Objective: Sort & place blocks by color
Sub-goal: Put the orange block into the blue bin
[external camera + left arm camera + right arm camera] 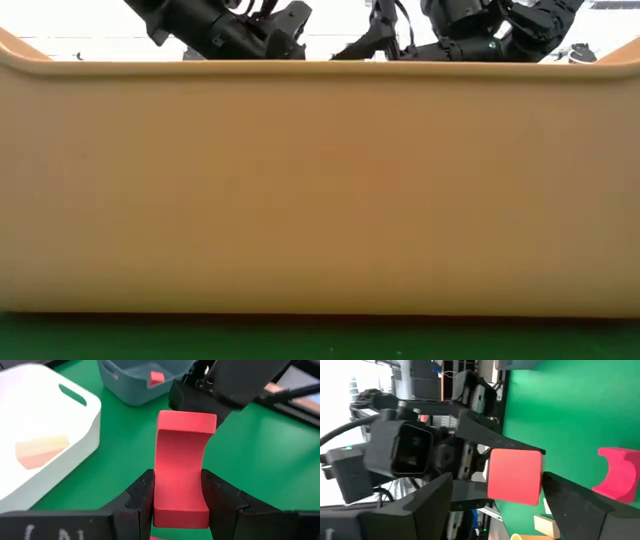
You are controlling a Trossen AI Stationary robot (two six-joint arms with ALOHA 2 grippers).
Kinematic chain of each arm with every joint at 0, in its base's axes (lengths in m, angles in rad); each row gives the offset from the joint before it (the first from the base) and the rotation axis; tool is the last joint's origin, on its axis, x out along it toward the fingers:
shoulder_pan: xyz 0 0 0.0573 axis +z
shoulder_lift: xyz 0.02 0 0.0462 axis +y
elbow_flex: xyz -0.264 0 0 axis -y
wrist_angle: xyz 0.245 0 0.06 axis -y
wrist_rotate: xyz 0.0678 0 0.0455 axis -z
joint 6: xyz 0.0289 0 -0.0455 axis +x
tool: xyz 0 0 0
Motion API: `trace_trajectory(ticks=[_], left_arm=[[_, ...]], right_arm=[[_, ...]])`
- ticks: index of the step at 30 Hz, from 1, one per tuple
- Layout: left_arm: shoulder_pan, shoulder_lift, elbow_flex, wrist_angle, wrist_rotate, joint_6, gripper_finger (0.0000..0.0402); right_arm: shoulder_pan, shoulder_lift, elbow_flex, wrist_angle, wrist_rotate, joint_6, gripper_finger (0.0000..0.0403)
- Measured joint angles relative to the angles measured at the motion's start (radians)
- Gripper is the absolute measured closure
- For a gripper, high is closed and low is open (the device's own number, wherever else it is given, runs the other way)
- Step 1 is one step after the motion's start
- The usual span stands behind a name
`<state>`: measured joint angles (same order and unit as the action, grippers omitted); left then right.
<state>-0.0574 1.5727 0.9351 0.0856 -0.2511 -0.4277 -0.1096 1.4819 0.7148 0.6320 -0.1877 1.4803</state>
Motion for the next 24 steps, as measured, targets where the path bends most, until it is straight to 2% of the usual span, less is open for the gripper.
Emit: trace_trajectory(ticks=[8, 19, 24], left_arm=[[-0.007, -0.001, 0.000, -0.076, 0.041, 0.004, 0.0269], [-0.009, 0.000, 0.000, -0.068, 0.053, 0.003, 0.0269], [-0.010, 0.000, 0.000, -0.051, 0.067, 0.001, 0.0269]], right_arm=[[0.021, 0.022, 0.027, -0.107, 0.007, 0.017, 0.0124], [0.027, 0.021, 0.029, -0.146, 0.057, -0.022, 0.0219], [0.027, 0.021, 0.029, -0.123, 0.088, -0.068, 0.0226]])
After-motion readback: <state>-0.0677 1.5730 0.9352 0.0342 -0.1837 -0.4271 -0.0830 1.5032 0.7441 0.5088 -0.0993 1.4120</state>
